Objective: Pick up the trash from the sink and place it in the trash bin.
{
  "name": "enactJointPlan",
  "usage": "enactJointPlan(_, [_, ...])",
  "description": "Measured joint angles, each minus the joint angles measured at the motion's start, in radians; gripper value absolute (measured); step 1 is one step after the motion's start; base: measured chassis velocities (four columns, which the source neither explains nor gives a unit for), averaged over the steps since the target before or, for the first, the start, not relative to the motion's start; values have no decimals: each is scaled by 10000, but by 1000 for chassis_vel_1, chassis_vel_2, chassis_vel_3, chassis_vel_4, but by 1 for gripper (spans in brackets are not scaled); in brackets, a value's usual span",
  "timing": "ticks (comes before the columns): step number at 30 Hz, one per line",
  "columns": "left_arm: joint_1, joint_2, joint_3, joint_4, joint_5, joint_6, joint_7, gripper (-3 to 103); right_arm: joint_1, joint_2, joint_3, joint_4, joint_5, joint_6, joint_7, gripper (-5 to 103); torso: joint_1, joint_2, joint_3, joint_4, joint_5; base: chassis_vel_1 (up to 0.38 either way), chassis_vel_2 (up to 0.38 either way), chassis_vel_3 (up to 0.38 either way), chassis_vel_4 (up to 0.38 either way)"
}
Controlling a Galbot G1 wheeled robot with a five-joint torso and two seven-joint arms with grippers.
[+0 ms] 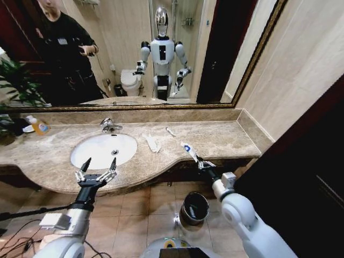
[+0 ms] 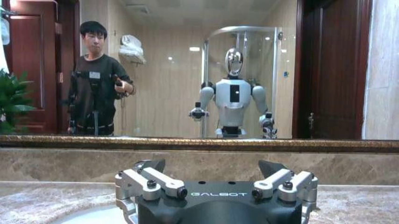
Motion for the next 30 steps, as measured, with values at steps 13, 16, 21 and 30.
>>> enactJointPlan(13, [0,0,0,0,0,0,0,100,-1975,971,-74,-438,-1426,834,-199,0,1,0,0,-1,-2,0,0,0,0])
enactJointPlan(16, [0,0,0,0,0,0,0,100,-1926,1340,-127,-1353,-1562,1012,-162,0,1,0,0,-1,-2,0,0,0,0])
enactJointPlan(21, [0,0,0,0,-1,0,0,100,-1641,1812,-259,-2723,-1531,1210,-165,0,1,0,1,-1,-2,0,0,0,0])
enactJointPlan(30, [0,0,0,0,0,0,0,100,-534,2033,-377,-5658,-1375,2004,-105,0,2,0,2,0,-2,0,0,0,0])
